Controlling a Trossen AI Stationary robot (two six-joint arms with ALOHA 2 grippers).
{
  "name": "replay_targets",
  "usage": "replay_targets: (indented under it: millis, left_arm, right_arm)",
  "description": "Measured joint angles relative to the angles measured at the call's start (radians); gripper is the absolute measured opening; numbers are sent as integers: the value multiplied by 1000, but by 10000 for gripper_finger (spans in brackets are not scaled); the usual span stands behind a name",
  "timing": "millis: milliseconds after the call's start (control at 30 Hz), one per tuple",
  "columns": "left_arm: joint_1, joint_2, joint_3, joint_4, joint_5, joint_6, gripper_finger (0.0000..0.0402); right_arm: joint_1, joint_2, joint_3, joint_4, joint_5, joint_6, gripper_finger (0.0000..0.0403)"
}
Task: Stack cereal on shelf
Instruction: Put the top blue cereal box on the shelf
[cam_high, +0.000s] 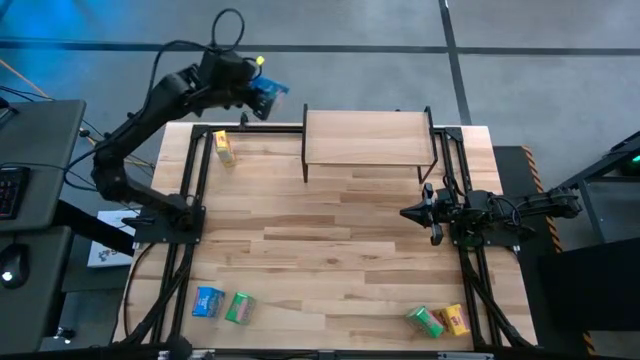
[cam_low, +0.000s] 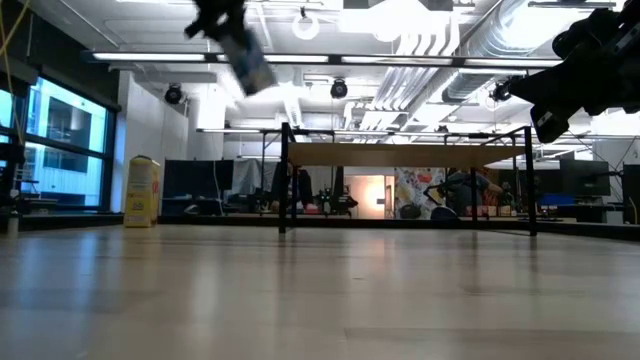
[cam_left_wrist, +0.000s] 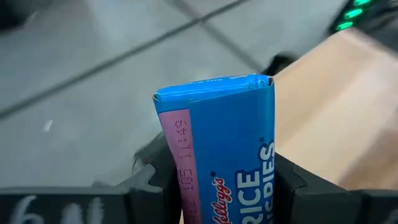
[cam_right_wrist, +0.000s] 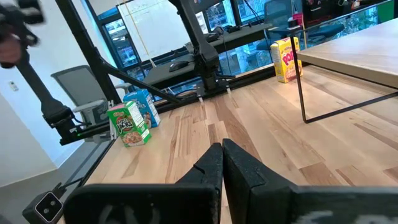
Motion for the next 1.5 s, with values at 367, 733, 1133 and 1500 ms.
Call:
replay_targets:
  millis: [367, 733, 1133, 1500]
  left_arm:
    - [-276, 170, 112, 8, -25, 146, 135]
    - [-357, 351, 112, -53, -26, 150, 135]
    - [-338, 376, 112, -5, -29, 172, 135]
    - [-312, 389, 100, 3, -17, 172, 148]
  right_arm:
    - [0, 0, 0, 0, 0, 0, 0]
    - [0, 0, 0, 0, 0, 0, 0]
    - [0, 0, 0, 0, 0, 0, 0]
    - [0, 0, 0, 0, 0, 0, 0]
